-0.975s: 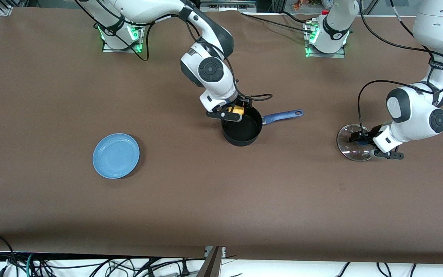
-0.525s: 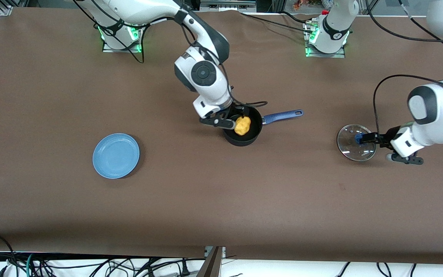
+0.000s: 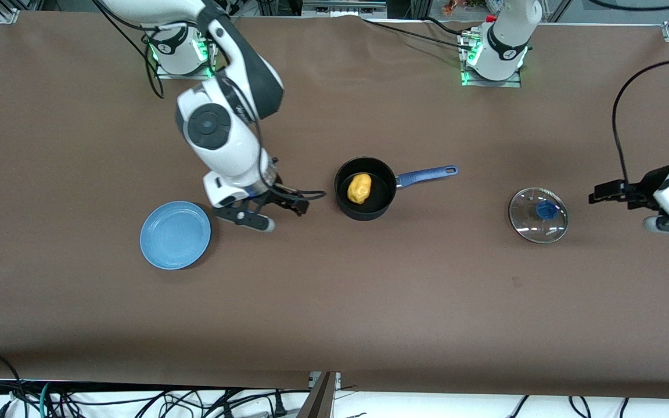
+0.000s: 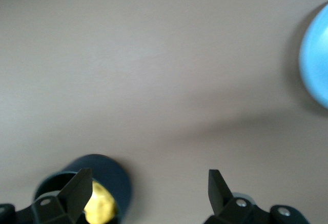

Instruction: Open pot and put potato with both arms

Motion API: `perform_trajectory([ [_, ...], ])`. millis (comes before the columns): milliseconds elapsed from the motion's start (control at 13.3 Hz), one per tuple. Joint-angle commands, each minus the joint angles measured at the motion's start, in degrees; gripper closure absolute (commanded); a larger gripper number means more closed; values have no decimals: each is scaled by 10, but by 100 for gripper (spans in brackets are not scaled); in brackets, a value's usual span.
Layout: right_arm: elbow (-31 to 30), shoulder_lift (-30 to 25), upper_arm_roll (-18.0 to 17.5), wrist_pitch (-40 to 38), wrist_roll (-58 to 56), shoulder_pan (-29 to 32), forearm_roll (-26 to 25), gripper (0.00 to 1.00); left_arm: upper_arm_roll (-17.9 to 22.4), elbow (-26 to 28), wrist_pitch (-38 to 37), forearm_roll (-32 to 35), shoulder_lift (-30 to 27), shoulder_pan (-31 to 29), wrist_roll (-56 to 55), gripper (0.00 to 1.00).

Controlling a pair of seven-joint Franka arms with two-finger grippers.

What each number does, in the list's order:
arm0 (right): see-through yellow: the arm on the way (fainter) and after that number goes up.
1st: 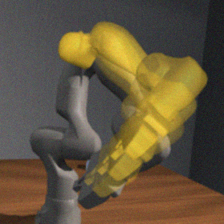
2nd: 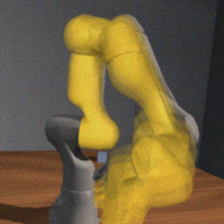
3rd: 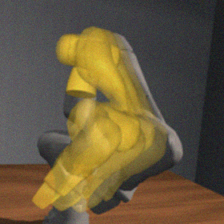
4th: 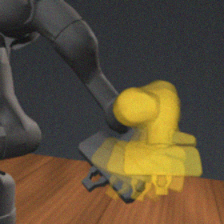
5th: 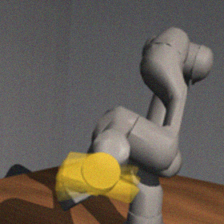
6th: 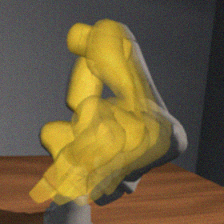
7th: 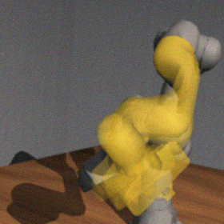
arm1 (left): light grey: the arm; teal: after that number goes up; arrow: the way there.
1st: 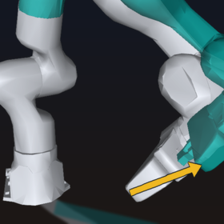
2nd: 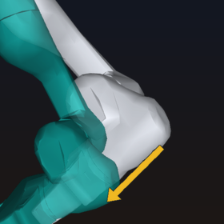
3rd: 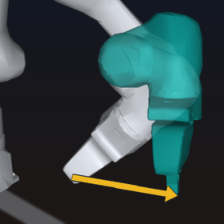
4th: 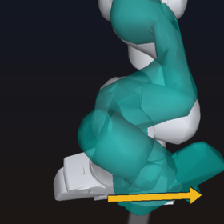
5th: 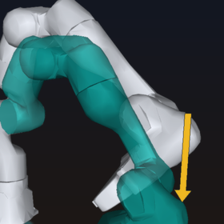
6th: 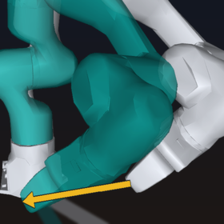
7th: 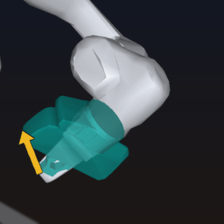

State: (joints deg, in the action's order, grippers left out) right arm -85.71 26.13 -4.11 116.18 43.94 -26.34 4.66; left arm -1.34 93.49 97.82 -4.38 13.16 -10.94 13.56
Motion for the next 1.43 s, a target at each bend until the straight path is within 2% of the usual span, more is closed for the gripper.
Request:
perform_trajectory([
  [0, -10, -61, 22, -88, -101, 36, 24, 0, 6, -48, -76, 44, -25, 32, -62, 0],
  [150, -10, -105, 68, -164, -176, 45, 54, 0, 7, -70, -111, 51, -42, 42, -77, 0],
  [300, -11, -144, 110, -228, -233, 45, 57, 0, 6, -100, -131, 53, -47, 43, -76, 0],
  [450, -14, -178, 145, -274, -290, 45, 57, 0, 3, -104, -131, 53, -43, 45, -76, 0],
  [525, -15, -194, 150, -296, -309, 54, 55, 0, -1, -105, -131, 50, -40, 47, -77, 0],
  [825, -34, -254, 138, -352, -379, 130, 44, 0, -6, -112, -135, 57, -34, 54, -78, 0],
  [975, -35, -267, 89, -359, -407, 181, 15, 0, -6, -113, -135, 56, -31, 54, -78, 0],
  [1050, -37, -267, 76, -359, -409, 194, 9, 0, -6, -114, -135, 55, -30, 54, -78, 0],
  [1350, -24, -260, 74, -355, -435, 191, -8, 0, -6, -114, -135, 54, -30, 54, -78, 0],
])
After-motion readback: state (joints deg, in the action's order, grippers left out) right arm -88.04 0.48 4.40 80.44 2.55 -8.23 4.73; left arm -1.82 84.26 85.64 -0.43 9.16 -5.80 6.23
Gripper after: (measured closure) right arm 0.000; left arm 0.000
